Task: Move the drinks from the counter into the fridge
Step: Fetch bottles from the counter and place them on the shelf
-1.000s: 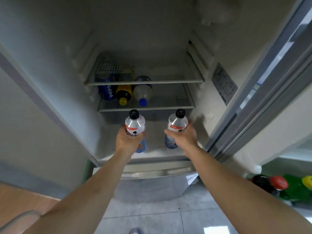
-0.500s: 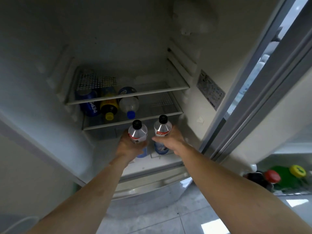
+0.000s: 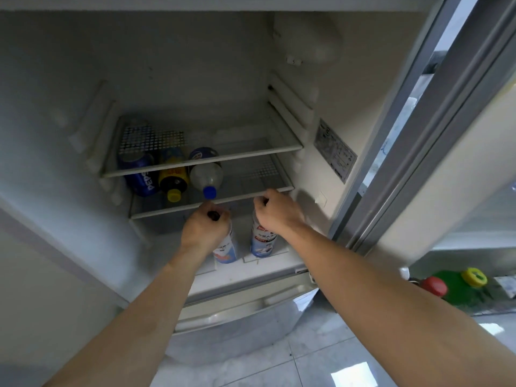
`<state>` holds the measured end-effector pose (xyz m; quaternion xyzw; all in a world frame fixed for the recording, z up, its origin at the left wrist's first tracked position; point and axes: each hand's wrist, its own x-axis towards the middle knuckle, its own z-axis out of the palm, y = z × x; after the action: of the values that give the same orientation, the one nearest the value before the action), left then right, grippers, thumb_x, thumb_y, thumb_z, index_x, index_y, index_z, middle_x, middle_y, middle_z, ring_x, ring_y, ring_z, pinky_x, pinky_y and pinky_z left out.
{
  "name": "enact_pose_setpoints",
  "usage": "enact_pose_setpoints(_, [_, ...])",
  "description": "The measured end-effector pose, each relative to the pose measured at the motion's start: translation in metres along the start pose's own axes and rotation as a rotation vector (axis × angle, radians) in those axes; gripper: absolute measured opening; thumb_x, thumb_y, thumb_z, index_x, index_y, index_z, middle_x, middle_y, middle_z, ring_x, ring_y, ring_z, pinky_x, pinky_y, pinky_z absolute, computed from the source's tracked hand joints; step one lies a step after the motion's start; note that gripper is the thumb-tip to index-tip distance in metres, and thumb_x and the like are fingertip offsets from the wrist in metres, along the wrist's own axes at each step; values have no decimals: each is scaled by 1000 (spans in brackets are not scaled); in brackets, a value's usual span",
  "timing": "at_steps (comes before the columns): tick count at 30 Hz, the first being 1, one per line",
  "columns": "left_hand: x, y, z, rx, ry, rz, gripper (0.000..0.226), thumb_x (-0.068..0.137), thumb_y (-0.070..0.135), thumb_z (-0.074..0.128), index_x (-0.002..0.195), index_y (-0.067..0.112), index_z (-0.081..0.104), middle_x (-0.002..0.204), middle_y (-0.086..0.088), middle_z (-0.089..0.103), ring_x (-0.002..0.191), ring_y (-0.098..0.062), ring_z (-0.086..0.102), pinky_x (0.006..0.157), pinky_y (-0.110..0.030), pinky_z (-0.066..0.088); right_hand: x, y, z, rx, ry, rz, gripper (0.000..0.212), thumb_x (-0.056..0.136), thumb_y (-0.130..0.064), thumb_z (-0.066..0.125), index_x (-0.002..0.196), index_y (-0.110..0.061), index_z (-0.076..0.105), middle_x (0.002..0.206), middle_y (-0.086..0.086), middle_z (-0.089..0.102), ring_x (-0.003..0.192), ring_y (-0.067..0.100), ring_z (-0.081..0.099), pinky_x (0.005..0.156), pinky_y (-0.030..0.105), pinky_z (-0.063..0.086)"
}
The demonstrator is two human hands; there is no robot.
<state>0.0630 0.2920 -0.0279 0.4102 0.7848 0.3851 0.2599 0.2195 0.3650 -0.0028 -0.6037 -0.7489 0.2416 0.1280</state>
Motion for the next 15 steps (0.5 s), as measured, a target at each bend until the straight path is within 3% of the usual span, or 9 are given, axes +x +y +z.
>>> enact_pose_setpoints(4, [-24,-22,-4,-242,128,-61,10,85,26,60,82,34,64,82,18,62,84,-16,61,73,-27,44,-20,6,6,309,-54,231,42,81,-60,44,93,-25,62,88,3,66,76,28,68,66,37,61])
enact_pose_setpoints(7, [-46,-48,1,-512,265,-169,22,90,24,61,110,28,67,93,20,62,97,-13,60,84,-26,45,-40,13,16,725,-96,410,29,76,-53,58,96,-33,57,90,0,62,72,30,71,57,41,62])
enact_pose_setpoints(9, [-58,-64,10,-629,285,-233,30,93,26,61,124,26,63,102,15,62,103,-14,61,89,-30,51,-51,19,26,877,-53,431,31,73,-43,61,101,-33,54,89,-2,62,65,28,70,55,38,62])
enact_pose_setpoints(13, [-78,-81,31,-852,222,-403,27,100,27,54,124,13,56,108,-5,61,88,-23,65,62,-30,60,-73,27,43,1093,-60,455,44,66,-28,59,107,-39,50,95,4,61,64,24,61,64,40,61])
enact_pose_setpoints(15, [-87,-87,39,-972,137,-478,31,103,24,48,125,2,54,111,-16,61,87,-27,65,62,-30,62,-84,31,49,1180,-73,459,40,71,-20,60,102,-43,50,99,8,62,68,23,59,69,43,61])
